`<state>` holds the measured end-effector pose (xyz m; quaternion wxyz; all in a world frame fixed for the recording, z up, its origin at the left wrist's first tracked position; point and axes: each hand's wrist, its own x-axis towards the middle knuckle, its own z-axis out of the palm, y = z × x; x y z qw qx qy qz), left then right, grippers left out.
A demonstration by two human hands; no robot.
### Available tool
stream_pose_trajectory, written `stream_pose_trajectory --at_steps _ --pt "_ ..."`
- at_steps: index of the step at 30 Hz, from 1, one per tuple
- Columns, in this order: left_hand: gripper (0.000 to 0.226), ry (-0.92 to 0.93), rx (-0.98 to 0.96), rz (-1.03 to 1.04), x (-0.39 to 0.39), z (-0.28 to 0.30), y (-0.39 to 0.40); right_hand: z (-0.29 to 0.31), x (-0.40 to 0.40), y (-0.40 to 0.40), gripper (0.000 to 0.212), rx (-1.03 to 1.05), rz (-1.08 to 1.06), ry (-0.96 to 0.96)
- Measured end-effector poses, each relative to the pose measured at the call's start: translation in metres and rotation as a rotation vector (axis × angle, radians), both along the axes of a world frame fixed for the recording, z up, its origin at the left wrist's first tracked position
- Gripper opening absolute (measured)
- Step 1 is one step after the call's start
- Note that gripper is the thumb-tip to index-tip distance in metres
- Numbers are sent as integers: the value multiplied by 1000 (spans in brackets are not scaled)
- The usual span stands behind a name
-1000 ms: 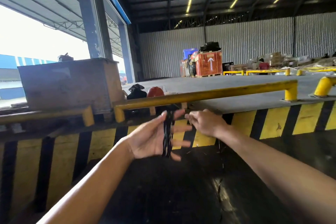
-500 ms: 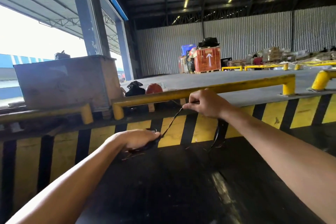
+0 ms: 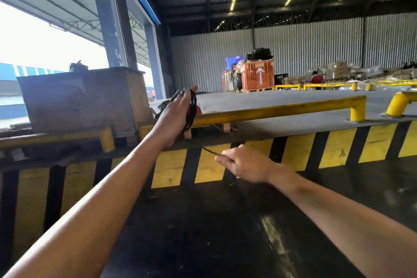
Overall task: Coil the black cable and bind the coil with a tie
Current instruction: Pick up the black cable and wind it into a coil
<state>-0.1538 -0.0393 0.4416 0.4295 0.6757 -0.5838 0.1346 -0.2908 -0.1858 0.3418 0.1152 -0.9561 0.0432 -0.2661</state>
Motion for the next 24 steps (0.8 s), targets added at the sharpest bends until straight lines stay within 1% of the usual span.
stream_pose_trajectory --at_steps 1,2,3,5,6,7,8,9,10,11,12,14,15,16,17,19,21,23,24 --pt "33 -159 125 146 12 -11 1 13 -6 -8 40 -20 -18 -15" --pt "34 -175 246 217 21 -22 4 25 -14 -17 37 -38 -44 -41" --pt "40 -126 387 260 30 -34 8 37 -21 -27 35 -63 -75 -78" --pt "50 -35 745 247 39 -62 14 55 -31 -46 32 -124 -158 -147" --pt "57 67 856 195 37 -74 18 60 -34 -54 32 -152 -200 -170" --pt "65 226 912 99 32 -82 20 62 -35 -60 34 -176 -235 -195" --pt "66 421 943 -29 25 -87 22 61 -34 -64 36 -190 -266 -224" --pt "57 590 963 -188 15 -88 22 58 -32 -67 36 -190 -298 -251" --pt "46 692 985 -354 6 -85 21 53 -29 -69 35 -170 -330 -270" --pt "41 778 972 -513 -2 -81 21 46 -27 -69 36 -134 -356 -274" --pt "42 859 920 -660 -11 -75 19 37 -25 -68 38 -96 -374 -260" --pt "49 1039 756 -948 -26 -57 14 16 -22 -61 44 -51 -400 -177" --pt "51 1093 653 -1065 -32 -47 12 3 -19 -54 46 -43 -402 -112" --pt "50 1119 532 -1130 -37 -37 9 -8 -16 -45 48 -30 -371 -39" --pt "48 1125 397 -1144 -41 -27 6 -19 -13 -33 47 -3 -308 38" --pt "46 1087 152 -1044 -40 -11 2 -34 -10 -6 43 92 -143 151" --pt "45 959 13 -805 -25 -8 -2 -37 -12 14 43 121 -40 169" --pt "44 738 17 -475 -8 -19 -6 -26 -19 23 39 66 -2 178" --pt "43 599 43 -307 -1 -27 -7 -17 -22 23 35 2 0 180"
